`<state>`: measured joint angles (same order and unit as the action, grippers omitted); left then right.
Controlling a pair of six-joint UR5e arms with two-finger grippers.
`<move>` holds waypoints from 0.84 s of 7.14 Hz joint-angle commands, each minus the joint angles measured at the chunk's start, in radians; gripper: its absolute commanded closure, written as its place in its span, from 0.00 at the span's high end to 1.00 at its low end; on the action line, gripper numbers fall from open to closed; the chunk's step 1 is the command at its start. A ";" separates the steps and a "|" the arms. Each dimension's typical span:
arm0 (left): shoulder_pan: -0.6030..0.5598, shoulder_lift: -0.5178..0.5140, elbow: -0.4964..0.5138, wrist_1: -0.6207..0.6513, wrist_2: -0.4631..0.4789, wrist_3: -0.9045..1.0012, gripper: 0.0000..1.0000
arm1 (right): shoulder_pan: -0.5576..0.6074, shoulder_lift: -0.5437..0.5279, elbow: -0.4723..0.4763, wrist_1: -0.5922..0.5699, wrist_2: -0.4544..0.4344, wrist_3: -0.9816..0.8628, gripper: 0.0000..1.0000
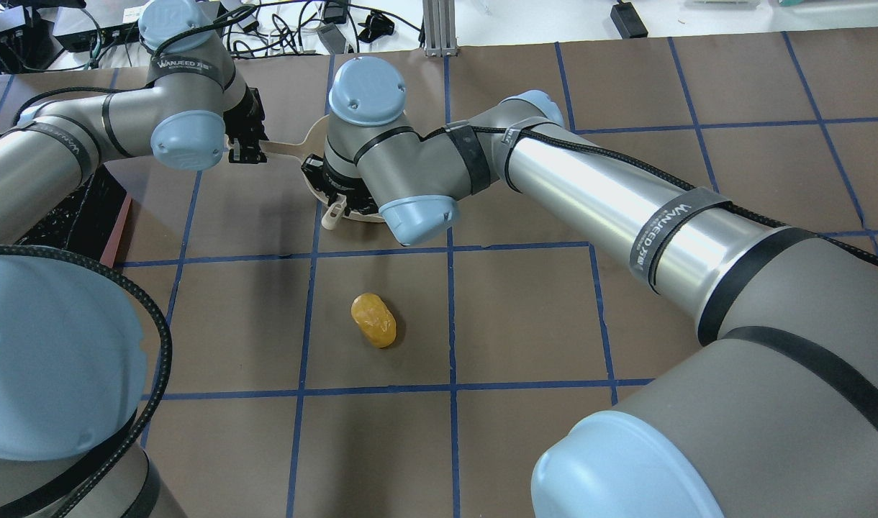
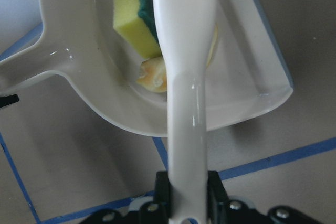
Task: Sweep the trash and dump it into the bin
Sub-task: 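Sweep the sponge and bread roll into the dustpan with the right-held brush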
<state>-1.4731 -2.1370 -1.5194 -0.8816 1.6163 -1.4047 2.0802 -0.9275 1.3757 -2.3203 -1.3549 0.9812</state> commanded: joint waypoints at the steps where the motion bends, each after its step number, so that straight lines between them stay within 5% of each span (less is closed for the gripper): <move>1: 0.002 0.035 -0.008 -0.011 -0.009 0.048 0.00 | -0.020 -0.069 -0.017 0.188 -0.068 -0.025 0.00; 3: 0.054 0.075 -0.013 -0.107 -0.007 0.180 0.00 | -0.026 -0.186 0.006 0.492 -0.128 -0.042 0.00; 6: 0.094 0.175 -0.184 -0.108 -0.041 0.247 0.00 | 0.021 -0.238 0.158 0.556 -0.222 -0.044 0.00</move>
<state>-1.3896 -2.0080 -1.6307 -0.9867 1.5861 -1.1698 2.0716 -1.1503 1.4736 -1.7840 -1.5374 0.9460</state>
